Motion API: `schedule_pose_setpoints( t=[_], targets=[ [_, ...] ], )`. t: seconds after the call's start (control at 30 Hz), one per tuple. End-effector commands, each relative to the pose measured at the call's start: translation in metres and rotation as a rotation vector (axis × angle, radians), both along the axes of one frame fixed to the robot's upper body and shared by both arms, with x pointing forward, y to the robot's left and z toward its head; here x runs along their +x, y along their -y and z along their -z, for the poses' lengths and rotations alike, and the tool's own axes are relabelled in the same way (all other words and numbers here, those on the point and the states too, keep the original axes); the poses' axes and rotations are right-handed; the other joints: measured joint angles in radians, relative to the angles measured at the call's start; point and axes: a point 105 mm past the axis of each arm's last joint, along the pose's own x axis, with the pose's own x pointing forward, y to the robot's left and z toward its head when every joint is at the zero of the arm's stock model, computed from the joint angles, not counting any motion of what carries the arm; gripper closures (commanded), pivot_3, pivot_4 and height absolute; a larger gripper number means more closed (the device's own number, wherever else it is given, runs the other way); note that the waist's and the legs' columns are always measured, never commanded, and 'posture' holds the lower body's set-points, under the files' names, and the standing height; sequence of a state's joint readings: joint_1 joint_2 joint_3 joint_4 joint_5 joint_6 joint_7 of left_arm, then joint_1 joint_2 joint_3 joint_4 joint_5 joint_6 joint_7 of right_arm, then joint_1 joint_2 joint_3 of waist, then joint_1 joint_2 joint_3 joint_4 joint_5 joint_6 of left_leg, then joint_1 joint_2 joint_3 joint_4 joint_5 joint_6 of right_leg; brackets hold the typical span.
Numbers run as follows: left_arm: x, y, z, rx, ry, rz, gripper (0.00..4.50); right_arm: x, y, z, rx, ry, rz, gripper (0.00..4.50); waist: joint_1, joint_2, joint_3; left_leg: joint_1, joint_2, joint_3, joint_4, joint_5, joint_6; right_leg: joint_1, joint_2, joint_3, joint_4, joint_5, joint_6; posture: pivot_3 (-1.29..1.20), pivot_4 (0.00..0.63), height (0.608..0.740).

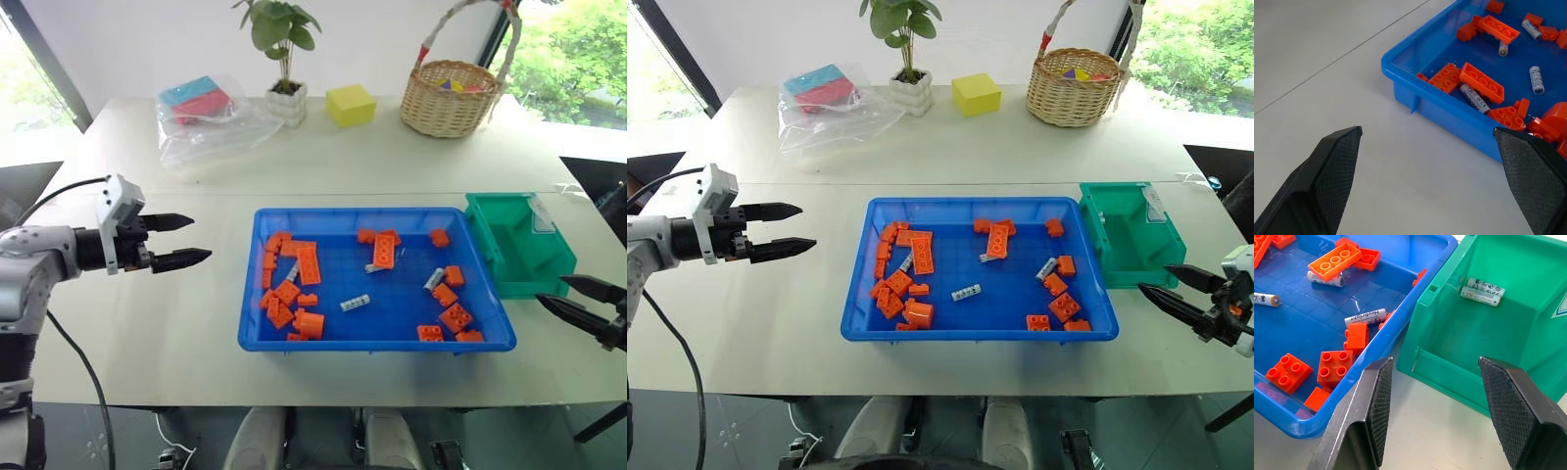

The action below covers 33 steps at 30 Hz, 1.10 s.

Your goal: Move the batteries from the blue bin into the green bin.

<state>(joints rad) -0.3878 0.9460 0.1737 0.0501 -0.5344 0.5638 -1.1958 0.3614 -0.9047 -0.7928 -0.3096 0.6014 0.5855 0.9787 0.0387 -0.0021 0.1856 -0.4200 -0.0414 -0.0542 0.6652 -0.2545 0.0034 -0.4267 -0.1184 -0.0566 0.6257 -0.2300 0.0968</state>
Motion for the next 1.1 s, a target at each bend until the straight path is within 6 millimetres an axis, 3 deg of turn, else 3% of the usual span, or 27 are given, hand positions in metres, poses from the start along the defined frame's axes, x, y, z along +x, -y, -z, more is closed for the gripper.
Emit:
schedule_pose_setpoints(
  t=[0.03, 0.5, 0.67, 0.77, 0.93, 1.1],
  targets=[
    [0.0, 0.0, -0.017, -0.022, 0.05, 0.006, 0.0, 0.001, -0.001, -0.006, -0.017, 0.022, -0.007, 1.66, 0.0, 0.0, 0.0, 0.0, 0.0, 0.0, 0.0, 0.0, 0.0, 0.0, 0.0, 0.0, 0.0, 0.0, 0.0, 0.0, 0.15, 0.702],
    [0.002, 0.005, -0.018, -0.026, 0.058, 0.005, 0.0, 0.004, 0.001, -0.009, -0.044, 0.027, -0.011, 1.66, 0.0, 0.0, 0.0, 0.001, 0.0, 0.001, 0.001, 0.0, 0.0, 0.0, 0.0, 0.0, 0.002, 0.0, 0.0, 0.0, 0.15, 0.702],
    [-0.006, 0.016, -0.019, -0.062, 0.074, 0.033, 0.0, 0.012, -0.006, -0.021, -0.085, 0.041, -0.056, 1.66, -0.002, 0.0, 0.0, 0.001, 0.0, 0.001, 0.001, 0.0, 0.0, 0.0, 0.0, 0.0, 0.002, 0.0, 0.0, 0.0, 0.15, 0.702],
    [-0.012, 0.021, -0.017, -0.068, 0.07, 0.05, 0.0, 0.02, -0.023, -0.037, -0.065, 0.067, -0.11, 1.66, -0.005, 0.0, 0.0, 0.002, 0.0, 0.001, 0.001, 0.0, 0.0, 0.0, 0.0, 0.001, 0.003, 0.0, 0.0, 0.0, 0.15, 0.702],
    [-0.02, 0.023, -0.019, -0.052, 0.056, 0.085, 0.0, 0.054, -0.089, -0.053, -0.003, 0.095, -0.227, 0.1, -0.014, -0.002, 0.0, 0.003, 0.001, 0.001, 0.001, 0.0, 0.0, 0.0, 0.0, 0.002, 0.004, 0.001, -0.002, 0.0, 0.15, 0.702],
    [-0.02, 0.026, -0.028, -0.031, 0.07, 0.125, 0.0, 0.097, -0.154, -0.047, 0.095, 0.053, -0.233, 0.1, -0.027, -0.006, 0.003, 0.003, 0.002, 0.0, 0.001, 0.0, 0.0, 0.001, 0.0, 0.001, 0.003, 0.001, -0.002, 0.0, 0.15, 0.702]
  ],
)
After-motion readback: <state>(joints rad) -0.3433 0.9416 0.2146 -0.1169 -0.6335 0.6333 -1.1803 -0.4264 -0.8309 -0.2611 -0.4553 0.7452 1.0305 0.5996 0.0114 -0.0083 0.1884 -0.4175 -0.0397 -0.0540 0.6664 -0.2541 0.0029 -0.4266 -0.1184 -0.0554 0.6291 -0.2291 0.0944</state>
